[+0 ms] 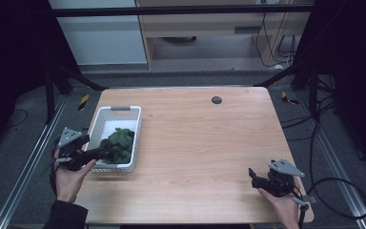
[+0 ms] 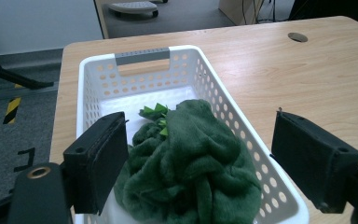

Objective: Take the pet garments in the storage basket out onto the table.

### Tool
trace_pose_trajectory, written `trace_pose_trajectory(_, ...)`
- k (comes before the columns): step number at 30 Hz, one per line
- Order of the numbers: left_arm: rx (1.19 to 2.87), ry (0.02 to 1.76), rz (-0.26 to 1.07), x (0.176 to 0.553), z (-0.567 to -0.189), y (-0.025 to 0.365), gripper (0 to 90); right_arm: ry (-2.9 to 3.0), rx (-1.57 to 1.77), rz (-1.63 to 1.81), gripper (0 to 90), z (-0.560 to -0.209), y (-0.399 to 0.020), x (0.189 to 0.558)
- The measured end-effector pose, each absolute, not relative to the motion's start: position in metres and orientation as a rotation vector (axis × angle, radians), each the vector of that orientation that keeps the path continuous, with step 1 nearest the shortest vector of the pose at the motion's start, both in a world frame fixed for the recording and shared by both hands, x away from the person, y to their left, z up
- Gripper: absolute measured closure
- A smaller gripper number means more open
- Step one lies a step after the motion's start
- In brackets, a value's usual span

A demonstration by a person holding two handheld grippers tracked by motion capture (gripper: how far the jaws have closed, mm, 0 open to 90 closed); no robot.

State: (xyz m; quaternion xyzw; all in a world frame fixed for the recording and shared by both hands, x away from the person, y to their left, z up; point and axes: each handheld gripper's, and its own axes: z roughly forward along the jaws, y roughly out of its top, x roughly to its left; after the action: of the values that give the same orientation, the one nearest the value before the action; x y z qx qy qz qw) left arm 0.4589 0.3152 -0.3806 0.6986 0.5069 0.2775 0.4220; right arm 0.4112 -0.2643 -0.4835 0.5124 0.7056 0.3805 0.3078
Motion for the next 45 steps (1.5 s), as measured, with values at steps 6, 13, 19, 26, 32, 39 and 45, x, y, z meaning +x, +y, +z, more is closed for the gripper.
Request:
trace_pose_trajectory(6,1.796,1.282,0.678,0.472,-0.381,0.314,17.4,1.866,1.353,1.008,11.8,-0.483,-0.265,0.412)
trace_pose_trajectory(13,1.822,1.298,0.669,0.482,-0.382,0.313,17.0,1.874,1.363,1.013,11.8,-0.484,-0.264,0.412)
trace_pose_trajectory(19,1.865,1.315,0.636,0.495,-0.385,0.310,16.4,1.877,1.366,1.017,11.8,-0.484,-0.264,0.412)
trace_pose_trajectory(26,1.921,1.329,0.627,0.509,-0.390,0.303,15.5,1.885,1.369,1.019,11.8,-0.484,-0.264,0.413)
trace_pose_trajectory(32,1.966,1.329,0.612,0.517,-0.392,0.297,14.4,1.887,1.369,1.020,11.6,-0.484,-0.264,0.413)
trace_pose_trajectory(39,2.011,1.333,0.591,0.523,-0.398,0.294,14.4,1.895,1.368,1.018,11.3,-0.485,-0.264,0.414)
trace_pose_trajectory(45,2.032,1.346,0.575,0.528,-0.403,0.293,14.2,1.898,1.369,1.019,11.1,-0.485,-0.264,0.414)
